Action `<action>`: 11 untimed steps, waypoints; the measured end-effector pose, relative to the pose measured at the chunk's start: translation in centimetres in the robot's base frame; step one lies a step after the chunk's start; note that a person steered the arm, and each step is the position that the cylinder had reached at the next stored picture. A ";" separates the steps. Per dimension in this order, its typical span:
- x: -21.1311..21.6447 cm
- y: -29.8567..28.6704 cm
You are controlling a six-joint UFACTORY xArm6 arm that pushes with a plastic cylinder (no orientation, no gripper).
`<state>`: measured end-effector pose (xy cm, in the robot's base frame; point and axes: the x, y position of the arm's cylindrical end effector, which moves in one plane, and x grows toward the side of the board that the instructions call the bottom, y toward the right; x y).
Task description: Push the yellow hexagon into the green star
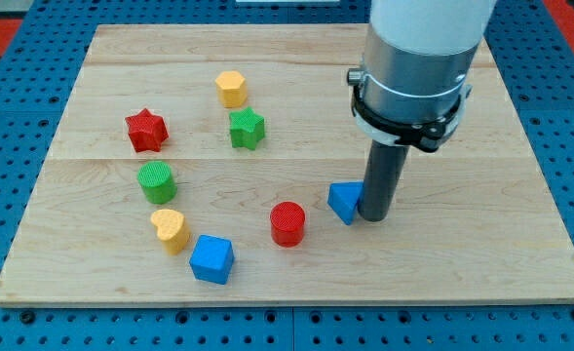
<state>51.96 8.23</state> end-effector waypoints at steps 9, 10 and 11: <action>-19.6 -16.2; -16.9 -13.4; -16.7 -11.1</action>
